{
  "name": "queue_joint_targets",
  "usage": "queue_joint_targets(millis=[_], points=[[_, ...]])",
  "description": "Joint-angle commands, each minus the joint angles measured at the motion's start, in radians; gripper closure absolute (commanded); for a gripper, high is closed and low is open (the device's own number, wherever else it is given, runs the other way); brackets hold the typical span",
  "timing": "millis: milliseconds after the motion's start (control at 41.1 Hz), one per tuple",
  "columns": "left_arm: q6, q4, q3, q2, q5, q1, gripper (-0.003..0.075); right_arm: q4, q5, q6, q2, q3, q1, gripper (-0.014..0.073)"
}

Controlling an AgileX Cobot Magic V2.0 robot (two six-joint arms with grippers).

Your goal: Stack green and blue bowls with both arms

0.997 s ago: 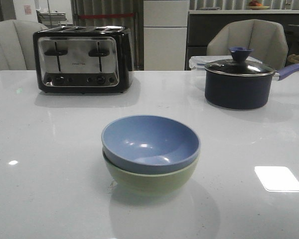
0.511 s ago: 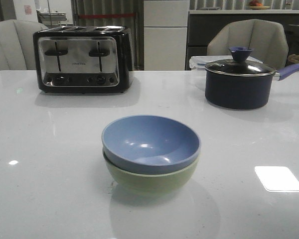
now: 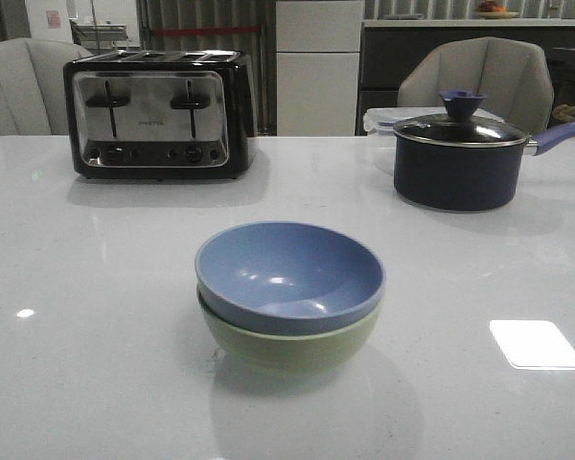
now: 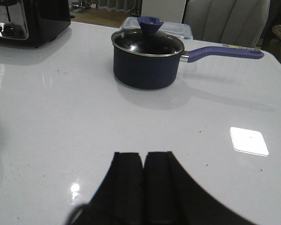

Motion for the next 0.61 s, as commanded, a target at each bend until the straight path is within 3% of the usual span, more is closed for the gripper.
queue_joint_targets(millis=[0,195,584], points=[[-0.010,-0.009,0.003,-0.020,-0.086,-0.004,0.0627,0.004,-0.145,-0.010,-0.028,0.026,-0.006,0.0566],[-0.010,-0.009,0.003,-0.020,-0.086,-0.004,0.0627,0.022,-0.304,-0.010,-0.104,0.129,-0.006,0.0566],[-0.010,-0.009,0.003,-0.020,-0.080,-0.004,0.0627,0.023,-0.296,-0.010,-0.111,0.128,0.008,0.0566]])
